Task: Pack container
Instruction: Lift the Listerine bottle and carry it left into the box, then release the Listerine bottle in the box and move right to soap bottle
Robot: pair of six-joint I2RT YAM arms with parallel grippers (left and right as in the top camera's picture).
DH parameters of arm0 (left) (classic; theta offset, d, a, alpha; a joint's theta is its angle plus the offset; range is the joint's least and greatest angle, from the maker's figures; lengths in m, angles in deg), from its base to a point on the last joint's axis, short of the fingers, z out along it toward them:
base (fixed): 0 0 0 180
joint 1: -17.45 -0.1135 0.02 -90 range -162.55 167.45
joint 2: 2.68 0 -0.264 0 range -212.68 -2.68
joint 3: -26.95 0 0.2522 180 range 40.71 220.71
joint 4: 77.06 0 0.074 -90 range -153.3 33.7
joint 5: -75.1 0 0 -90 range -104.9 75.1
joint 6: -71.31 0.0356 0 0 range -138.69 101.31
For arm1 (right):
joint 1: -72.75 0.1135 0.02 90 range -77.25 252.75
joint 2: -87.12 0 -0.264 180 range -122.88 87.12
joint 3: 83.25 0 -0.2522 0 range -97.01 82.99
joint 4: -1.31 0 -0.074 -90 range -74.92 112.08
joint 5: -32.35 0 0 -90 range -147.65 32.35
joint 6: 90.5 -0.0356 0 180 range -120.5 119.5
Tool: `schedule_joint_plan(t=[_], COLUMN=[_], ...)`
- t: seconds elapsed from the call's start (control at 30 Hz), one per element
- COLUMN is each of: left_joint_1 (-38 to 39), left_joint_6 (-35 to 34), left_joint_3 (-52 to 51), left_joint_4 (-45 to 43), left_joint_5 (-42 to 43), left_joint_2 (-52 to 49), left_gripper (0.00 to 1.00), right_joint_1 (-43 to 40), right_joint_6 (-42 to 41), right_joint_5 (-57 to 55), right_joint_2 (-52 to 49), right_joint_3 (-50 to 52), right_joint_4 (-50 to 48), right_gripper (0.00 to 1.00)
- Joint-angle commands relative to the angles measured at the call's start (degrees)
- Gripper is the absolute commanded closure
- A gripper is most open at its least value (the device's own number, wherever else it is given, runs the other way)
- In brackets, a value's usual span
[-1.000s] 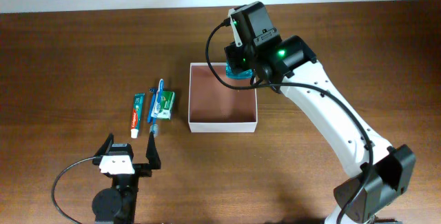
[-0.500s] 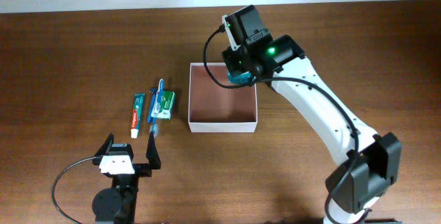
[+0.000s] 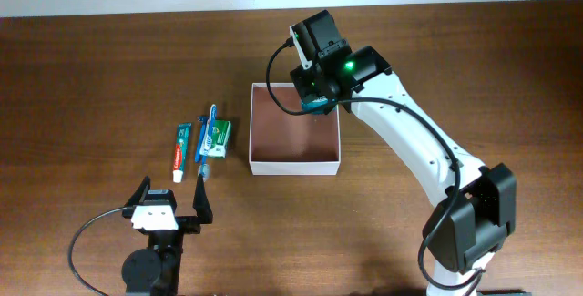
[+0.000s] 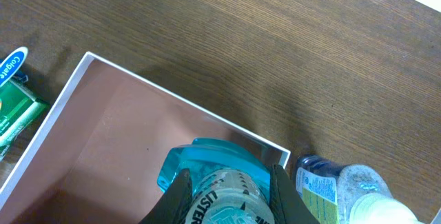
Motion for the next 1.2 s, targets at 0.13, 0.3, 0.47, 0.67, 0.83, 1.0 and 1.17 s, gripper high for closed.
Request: schedule_joint_plan(t=[0.13, 0.3, 0.47, 0.67, 0.83, 1.0, 1.17], left_joint_1=[-0.28, -0.28, -0.31, -0.28, -0.28, -0.28, -0.28], left_joint_6=[1.09, 1.09, 1.09, 1.07, 1.09, 1.09, 1.07], left_joint_3=[-0.44, -0.44, -0.44, -0.44, -0.44, -0.44, -0.44], left_joint_4=[-0.15, -0.15, -0.15, -0.15, -0.15, -0.15, -0.15], left_joint_5=[-0.39, -0.42, -0.42, -0.42, -0.42, -0.42, -0.42], left_joint_2=[0.39, 0.39, 0.39, 0.39, 0.39, 0.39, 0.39], left_gripper=[0.01, 0.01, 0.01, 0.01, 0.01, 0.01, 0.01], right_joint_1=[0.24, -0.37, -1.86, -3.76, -3.80, -3.74, -3.85], right_joint_6=[0.20, 0.20, 0.17, -0.28, -0.28, -0.24, -0.22], right_joint_5=[-1.92, -1.92, -1.92, -1.86, -1.60, 0.24, -0.42], right_joint_2=[-2.64, -3.30, -3.39, -3.39, -3.39, -3.37, -1.84], right_joint_3=[-1.49, -1.49, -1.40, -1.40, -1.40, -1.44, -4.13], right_joint_4=[-2.05, -2.16, -2.36, -2.56, -2.56, -2.91, -2.73], right_gripper=[0.81, 0.81, 0.81, 0.72, 0.40, 0.34, 0.34])
